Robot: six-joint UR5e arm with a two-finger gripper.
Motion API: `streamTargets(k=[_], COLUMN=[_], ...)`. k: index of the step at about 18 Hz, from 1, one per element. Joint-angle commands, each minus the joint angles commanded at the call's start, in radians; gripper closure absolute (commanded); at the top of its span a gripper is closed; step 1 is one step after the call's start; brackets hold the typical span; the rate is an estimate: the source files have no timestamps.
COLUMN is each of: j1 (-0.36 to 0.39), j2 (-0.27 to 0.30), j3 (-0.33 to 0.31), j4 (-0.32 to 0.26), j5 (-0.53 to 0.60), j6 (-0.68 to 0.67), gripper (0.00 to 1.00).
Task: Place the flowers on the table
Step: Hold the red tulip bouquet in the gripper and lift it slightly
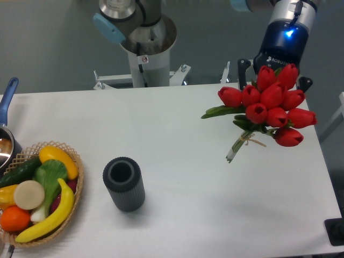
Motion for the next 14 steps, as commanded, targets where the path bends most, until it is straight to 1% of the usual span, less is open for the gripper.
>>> streamTargets(k=[5, 14], j1=[0.008, -0.006], j2=[0.011, 0.020], j3=[-0.002, -0.009], j4=[-0.003, -0.006], j5=[0.000, 0.012], j6=[-0.003, -0.005], gripper=[0.56, 0.56])
